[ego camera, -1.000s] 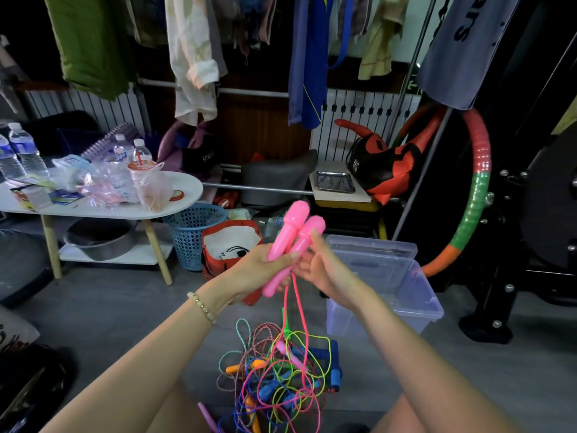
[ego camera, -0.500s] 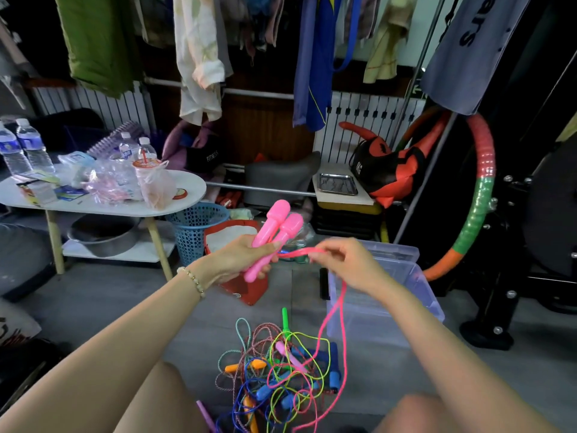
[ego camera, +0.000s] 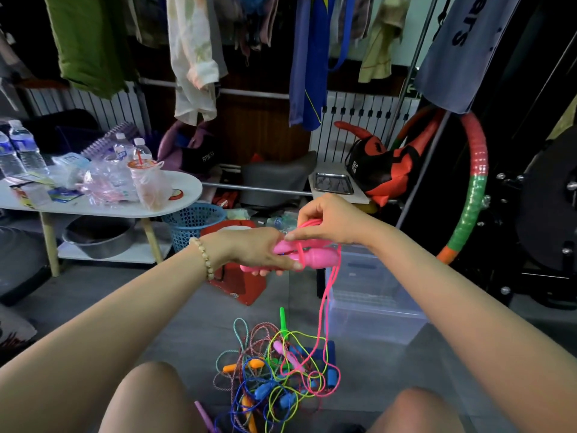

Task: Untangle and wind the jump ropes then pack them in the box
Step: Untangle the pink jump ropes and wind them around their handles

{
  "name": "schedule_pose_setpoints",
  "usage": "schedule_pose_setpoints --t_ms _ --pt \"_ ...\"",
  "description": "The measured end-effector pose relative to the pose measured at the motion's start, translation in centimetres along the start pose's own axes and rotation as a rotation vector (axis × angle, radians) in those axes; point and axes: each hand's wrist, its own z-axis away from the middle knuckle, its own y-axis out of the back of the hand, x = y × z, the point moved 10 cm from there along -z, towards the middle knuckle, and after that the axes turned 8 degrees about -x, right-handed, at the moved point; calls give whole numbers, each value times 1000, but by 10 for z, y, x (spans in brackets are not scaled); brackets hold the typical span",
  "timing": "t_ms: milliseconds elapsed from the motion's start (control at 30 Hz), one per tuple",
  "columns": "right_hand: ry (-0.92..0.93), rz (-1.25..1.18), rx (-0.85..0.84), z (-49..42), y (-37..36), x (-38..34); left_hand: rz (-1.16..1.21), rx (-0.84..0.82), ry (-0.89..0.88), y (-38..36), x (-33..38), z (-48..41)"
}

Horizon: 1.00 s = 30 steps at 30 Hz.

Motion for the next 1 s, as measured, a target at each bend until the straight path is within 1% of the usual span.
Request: schedule_pose_setpoints --t_ms 100,200,333,400,500,600,700,800,867,933,1000 --pt "-40 -90 -108 -1 -11 3 -21 45 -14 -1 5 3" --pt "-67 -115 -207 -2 -24 6 -87 83 -53 -3 12 6" --pt "-68 -95 -219 -3 -32 7 -69 49 -134 -12 19 9" --pt "-67 -132 -209 -3 -36 6 -81 7 -180 -19 25 10" --pt "-84 -374 -254 2 -45 7 88 -73 -244 -32 28 12" --pt "-121 -747 -309 13 -55 14 244 -71 -280 -33 24 19" --pt "-99 -991 -205 20 -58 24 433 -17 -315 -29 17 21" --pt "-66 -1036 -11 16 -66 31 744 55 -300 -28 1 12" --pt "-71 -971 102 13 -73 40 864 107 -275 -29 -8 5" --pt "-101 -835 184 17 -74 44 909 160 -239 -32 -11 1" --pt "-135 -698 260 24 -68 42 961 256 -192 -30 -18 -1"
